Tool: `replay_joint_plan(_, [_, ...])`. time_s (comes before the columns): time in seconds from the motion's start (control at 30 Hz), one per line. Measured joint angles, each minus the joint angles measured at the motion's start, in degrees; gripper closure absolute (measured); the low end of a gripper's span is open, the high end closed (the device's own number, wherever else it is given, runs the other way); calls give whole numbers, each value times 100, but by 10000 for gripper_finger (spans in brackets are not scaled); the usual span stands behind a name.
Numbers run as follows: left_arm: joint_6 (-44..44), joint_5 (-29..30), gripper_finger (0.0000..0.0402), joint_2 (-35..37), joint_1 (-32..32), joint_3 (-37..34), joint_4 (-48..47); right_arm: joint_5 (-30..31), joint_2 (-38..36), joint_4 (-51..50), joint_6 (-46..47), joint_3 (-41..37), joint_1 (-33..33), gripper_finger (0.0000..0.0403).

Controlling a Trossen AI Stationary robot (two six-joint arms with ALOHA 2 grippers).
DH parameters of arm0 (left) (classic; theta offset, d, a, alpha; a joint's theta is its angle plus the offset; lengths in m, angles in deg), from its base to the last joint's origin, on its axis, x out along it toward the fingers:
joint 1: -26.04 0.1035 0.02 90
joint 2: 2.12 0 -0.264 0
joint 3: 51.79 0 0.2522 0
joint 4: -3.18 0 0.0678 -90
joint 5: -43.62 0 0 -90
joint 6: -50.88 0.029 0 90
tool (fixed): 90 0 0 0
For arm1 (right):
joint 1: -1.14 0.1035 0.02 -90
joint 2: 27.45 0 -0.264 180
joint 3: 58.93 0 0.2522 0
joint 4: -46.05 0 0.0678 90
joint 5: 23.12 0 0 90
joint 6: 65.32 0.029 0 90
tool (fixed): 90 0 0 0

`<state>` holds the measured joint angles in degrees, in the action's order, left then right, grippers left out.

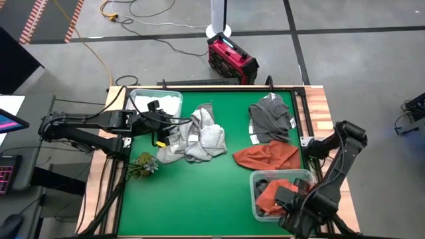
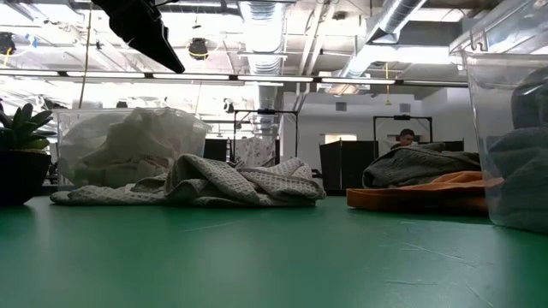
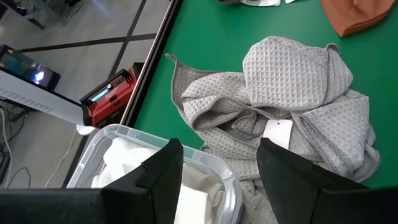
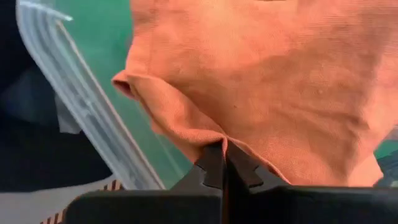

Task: Sort towels by color in basket
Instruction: Put the orange towel into the bottom transparent bin

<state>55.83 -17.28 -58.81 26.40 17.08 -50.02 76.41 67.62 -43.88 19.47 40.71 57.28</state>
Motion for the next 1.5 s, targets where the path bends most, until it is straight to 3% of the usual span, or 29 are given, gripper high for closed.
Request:
replay_joint_plan(0.23, [35,0,205,0,-2,0,36,54,-40,469,-123,-661,-236,385])
replay_joint_plan(0.57, [33,-9,205,0,0,0,37,17,-67,1769,-2475,-1628,-1157,384])
replay_joint_plan(0.7, [27,-13,205,1,-2,0,31,-95,-108,2172,-2955,-1807,-1460,381])
replay_joint_plan(0.9, [1,-26,205,0,-2,0,-30,18,-97,2286,-2977,-1816,-1587,344])
replay_joint_plan(1.03, [-14,-26,205,0,0,0,-30,-143,-76,2240,-2988,-1723,-1602,297])
replay_joint_plan(1.3, [-26,-26,205,0,0,0,-15,-793,-51,533,-3002,-670,-1751,173])
replay_joint_plan(1.4, [-26,-26,205,1,0,0,-10,-720,-55,-390,-3000,-7,-1808,153])
replay_joint_plan(1.5, [-25,-26,205,0,-1,0,-11,-241,-61,-1159,-3024,603,-1870,149])
